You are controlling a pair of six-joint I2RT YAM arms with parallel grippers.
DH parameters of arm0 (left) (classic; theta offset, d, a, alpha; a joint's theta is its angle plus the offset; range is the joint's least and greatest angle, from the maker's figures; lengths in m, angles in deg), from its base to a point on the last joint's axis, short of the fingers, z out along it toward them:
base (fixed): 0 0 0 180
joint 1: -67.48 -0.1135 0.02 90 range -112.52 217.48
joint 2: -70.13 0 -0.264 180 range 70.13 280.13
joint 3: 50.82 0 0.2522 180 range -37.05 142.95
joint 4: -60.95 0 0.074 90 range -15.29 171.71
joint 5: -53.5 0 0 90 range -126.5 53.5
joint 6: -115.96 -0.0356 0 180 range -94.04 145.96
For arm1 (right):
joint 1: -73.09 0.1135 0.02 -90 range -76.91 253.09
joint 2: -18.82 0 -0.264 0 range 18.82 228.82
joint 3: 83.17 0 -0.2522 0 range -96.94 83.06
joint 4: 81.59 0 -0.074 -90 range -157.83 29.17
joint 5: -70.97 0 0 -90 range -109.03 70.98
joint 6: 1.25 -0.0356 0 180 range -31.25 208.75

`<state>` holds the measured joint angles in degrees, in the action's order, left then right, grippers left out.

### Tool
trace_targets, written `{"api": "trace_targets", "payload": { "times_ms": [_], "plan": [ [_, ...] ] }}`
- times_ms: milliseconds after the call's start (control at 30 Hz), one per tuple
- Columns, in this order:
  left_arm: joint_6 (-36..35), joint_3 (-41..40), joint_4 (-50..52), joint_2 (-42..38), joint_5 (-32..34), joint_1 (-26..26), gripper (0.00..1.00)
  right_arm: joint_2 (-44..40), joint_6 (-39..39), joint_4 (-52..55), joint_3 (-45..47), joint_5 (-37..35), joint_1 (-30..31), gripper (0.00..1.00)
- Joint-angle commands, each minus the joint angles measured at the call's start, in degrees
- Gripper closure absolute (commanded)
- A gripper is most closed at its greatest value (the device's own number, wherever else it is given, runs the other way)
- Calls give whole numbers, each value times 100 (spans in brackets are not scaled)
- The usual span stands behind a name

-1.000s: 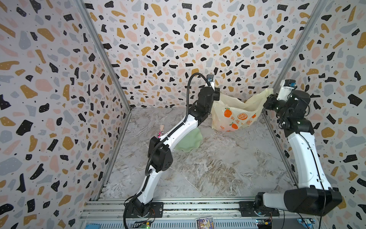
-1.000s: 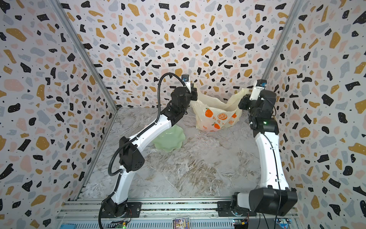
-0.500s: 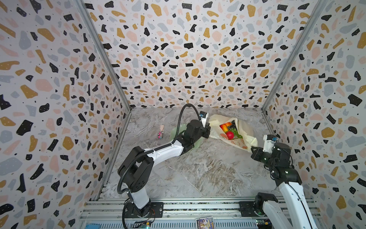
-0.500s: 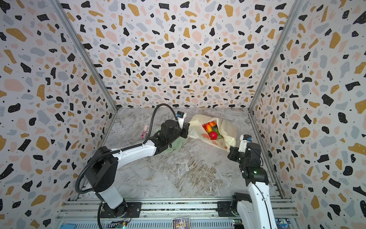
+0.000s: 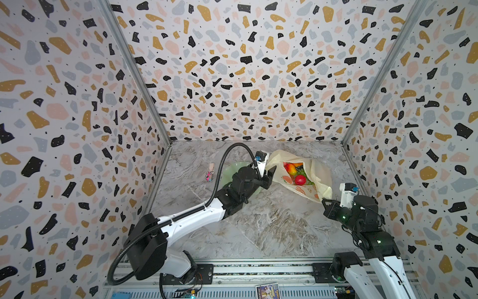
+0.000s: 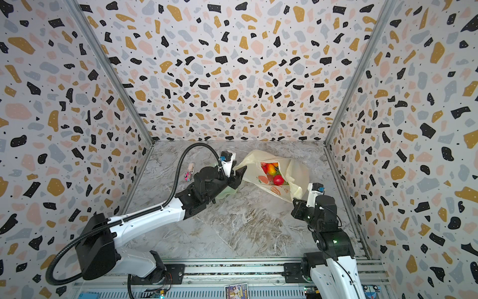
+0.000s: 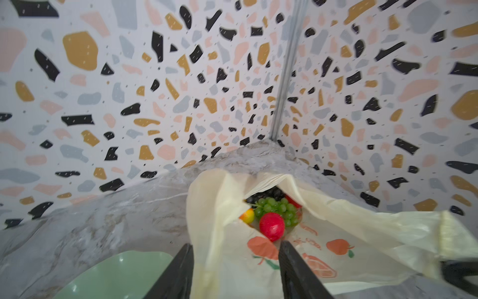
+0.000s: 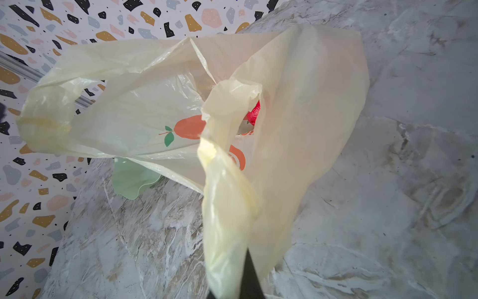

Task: Take fruits out of the plastic bag
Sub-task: Adjust the plastic bag at the center of the board.

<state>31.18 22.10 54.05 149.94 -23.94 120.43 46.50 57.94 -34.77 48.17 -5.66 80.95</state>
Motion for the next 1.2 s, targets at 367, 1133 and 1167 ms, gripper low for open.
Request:
{"api": "trace_targets", "payload": {
  "times_ms": [367,1133,1167],
  "plan": [
    [-136,2005,568,2405,-389,1077,70,-754,-525,443,191,-428,295,98],
    [585,3380,879,4573,326,853,61,-619,-499,287,111,-499,306,97],
    [639,3150,687,4555,311,841,60,-619,-488,302,98,-533,304,97]
  ]
}}
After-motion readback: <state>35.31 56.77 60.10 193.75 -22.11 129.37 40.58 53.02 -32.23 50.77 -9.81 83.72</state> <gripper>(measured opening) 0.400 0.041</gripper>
